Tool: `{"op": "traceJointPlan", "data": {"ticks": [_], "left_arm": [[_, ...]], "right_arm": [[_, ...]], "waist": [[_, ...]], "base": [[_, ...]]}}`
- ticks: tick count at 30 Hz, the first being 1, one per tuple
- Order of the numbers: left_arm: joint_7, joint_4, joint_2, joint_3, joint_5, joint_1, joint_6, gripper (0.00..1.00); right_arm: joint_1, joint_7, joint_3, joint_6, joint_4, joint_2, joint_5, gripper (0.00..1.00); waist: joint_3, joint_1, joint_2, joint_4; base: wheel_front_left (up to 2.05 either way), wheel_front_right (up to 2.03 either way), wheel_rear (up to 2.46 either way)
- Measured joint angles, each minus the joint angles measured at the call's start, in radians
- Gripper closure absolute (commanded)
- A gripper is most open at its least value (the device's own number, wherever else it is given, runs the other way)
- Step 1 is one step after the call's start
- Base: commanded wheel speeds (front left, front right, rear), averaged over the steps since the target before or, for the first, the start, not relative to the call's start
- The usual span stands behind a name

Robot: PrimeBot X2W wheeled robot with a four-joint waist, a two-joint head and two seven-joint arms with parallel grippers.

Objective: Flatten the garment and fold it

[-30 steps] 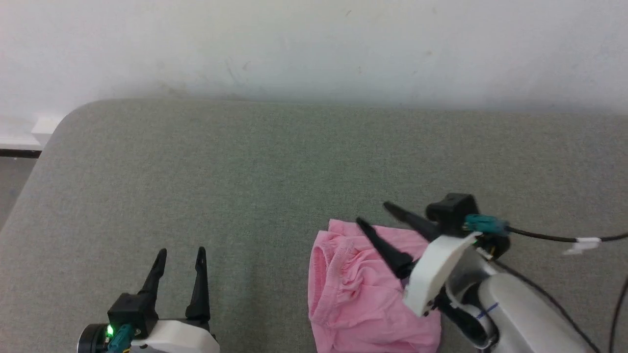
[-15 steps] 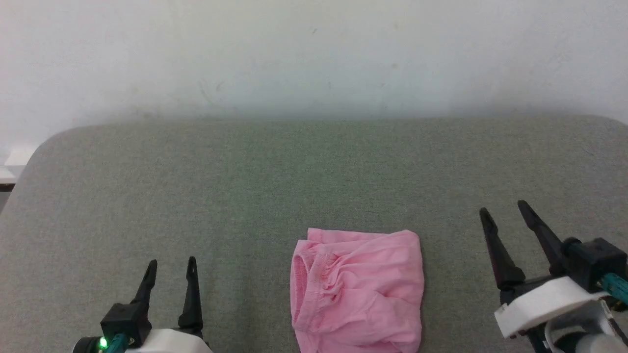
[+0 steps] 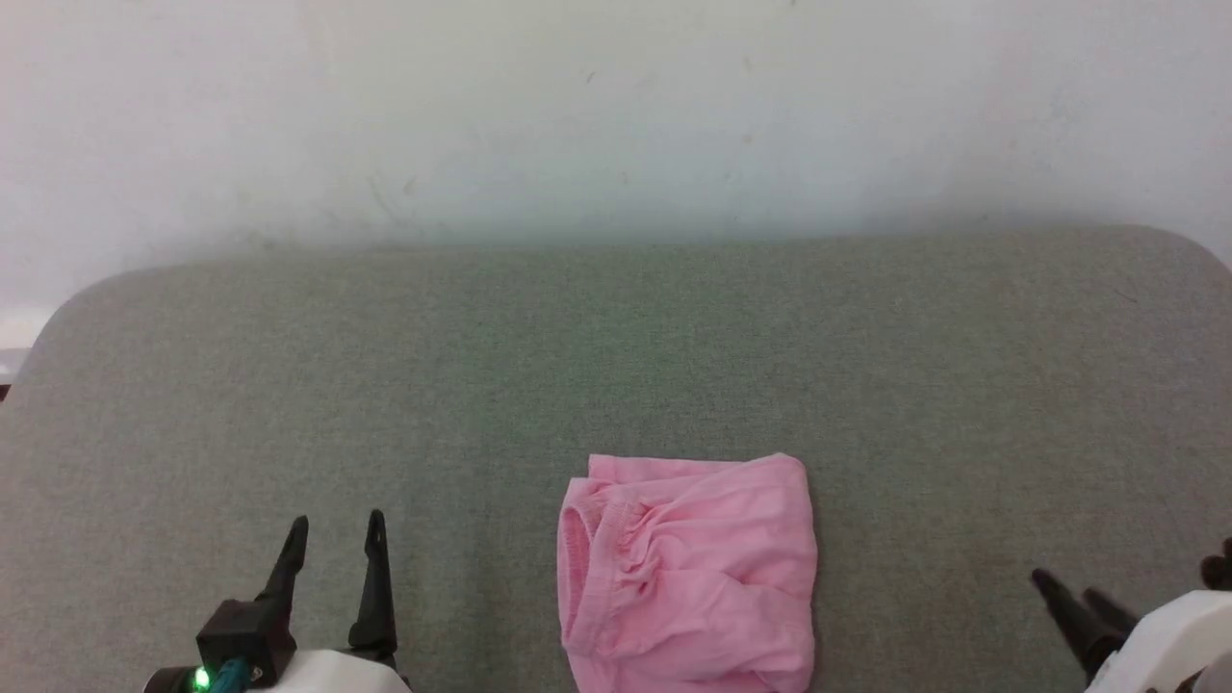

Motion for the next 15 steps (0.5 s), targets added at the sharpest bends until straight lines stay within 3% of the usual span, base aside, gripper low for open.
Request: {"op": "traceJointPlan", "data": {"ticks": [3,7,15], "left_arm": [[0.0,0.001,0.001,0.0,0.0,-0.002,-0.001,0.0],[0.0,0.001,0.003,0.0,0.0,-0.007,-0.002,0.0],[0.0,-0.003,0.012,-0.005,0.005,-0.027,-0.018,0.0]], "right_arm": [[-0.035,0.164,-0.006,0.0,0.088,0.022,0.165,0.0],[-0.086,0.279,0.046,0.0,0.146,0.065,0.294,0.0],[-0.209,0.261,0.247,0.0,0.282,0.104,0.385,0.0]], "waist": [[0.005,0.0001,0.0,0.008],[0.013,0.0001,0.0,0.022],[0.036,0.0001,0.0,0.047]], "base": [[0.0,0.0,0.0],[0.0,0.0,0.0],[0.0,0.0,0.0]]}}
